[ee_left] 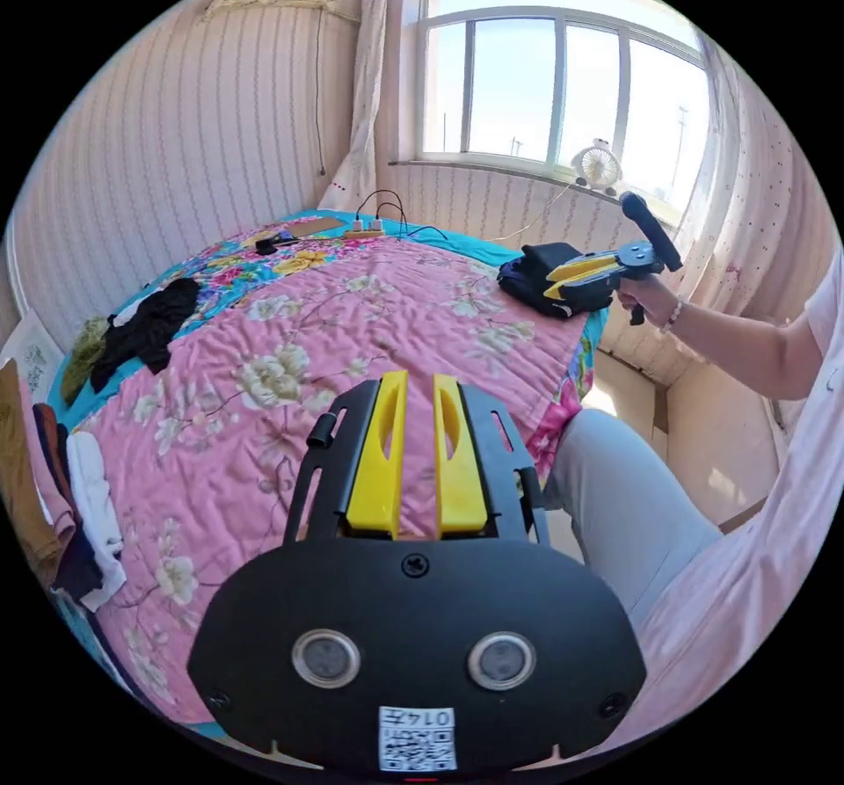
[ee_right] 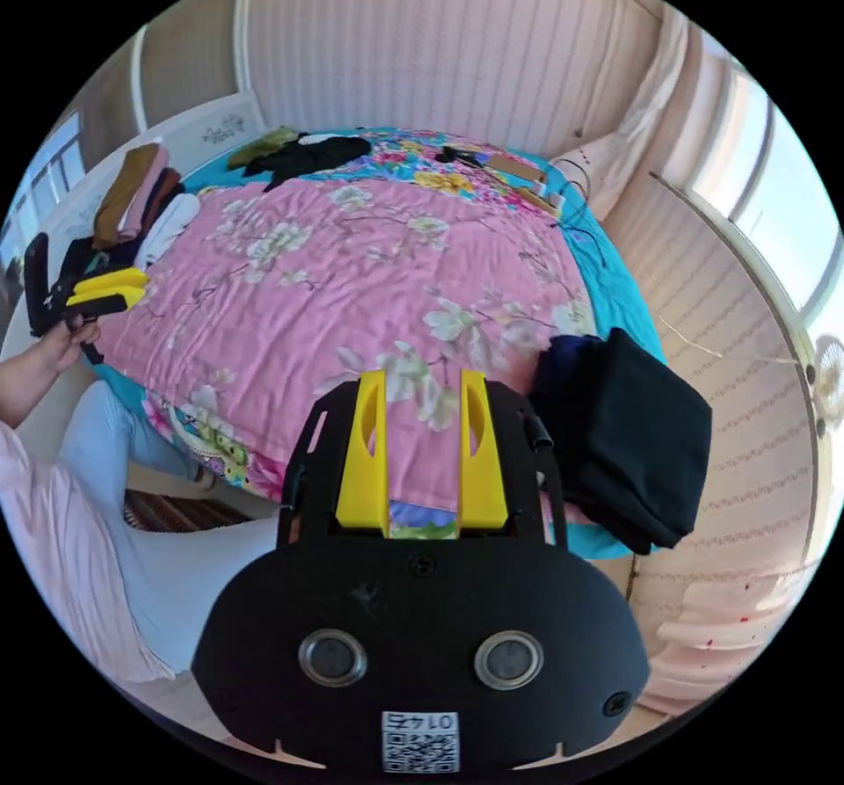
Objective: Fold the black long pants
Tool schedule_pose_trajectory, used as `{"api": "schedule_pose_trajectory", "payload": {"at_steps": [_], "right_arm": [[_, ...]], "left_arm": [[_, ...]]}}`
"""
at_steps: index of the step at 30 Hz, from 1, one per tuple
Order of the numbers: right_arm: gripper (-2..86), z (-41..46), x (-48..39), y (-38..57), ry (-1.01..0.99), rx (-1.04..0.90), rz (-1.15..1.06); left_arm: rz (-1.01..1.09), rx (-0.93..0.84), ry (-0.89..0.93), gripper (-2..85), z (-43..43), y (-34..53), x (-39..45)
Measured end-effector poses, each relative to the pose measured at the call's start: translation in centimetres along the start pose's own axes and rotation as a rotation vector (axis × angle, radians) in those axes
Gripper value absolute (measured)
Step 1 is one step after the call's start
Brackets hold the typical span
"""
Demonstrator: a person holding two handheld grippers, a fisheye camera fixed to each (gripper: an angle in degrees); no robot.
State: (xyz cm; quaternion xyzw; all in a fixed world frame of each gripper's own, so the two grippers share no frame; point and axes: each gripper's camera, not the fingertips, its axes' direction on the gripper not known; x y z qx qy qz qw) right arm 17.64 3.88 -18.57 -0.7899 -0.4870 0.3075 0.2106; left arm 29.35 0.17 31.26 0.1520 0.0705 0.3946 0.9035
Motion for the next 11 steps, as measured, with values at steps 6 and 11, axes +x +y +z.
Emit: {"api": "schedule_pose_trajectory", "payload": {"at_steps": [6,11], "right_arm": [[17.0,3.0,-22.0,-5.2,-0.431,0.068,-0.47],[16.0,4.5,-41.4,-10.0,-0.653,0.029,-0.829]], "left_arm": [[-0.322,-0.002,-0.385,5.4,-15.4,14.0,-8.3],[-0.592,-0.008,-0.635,5.7,-26.4,26.0,-14.0]]}}
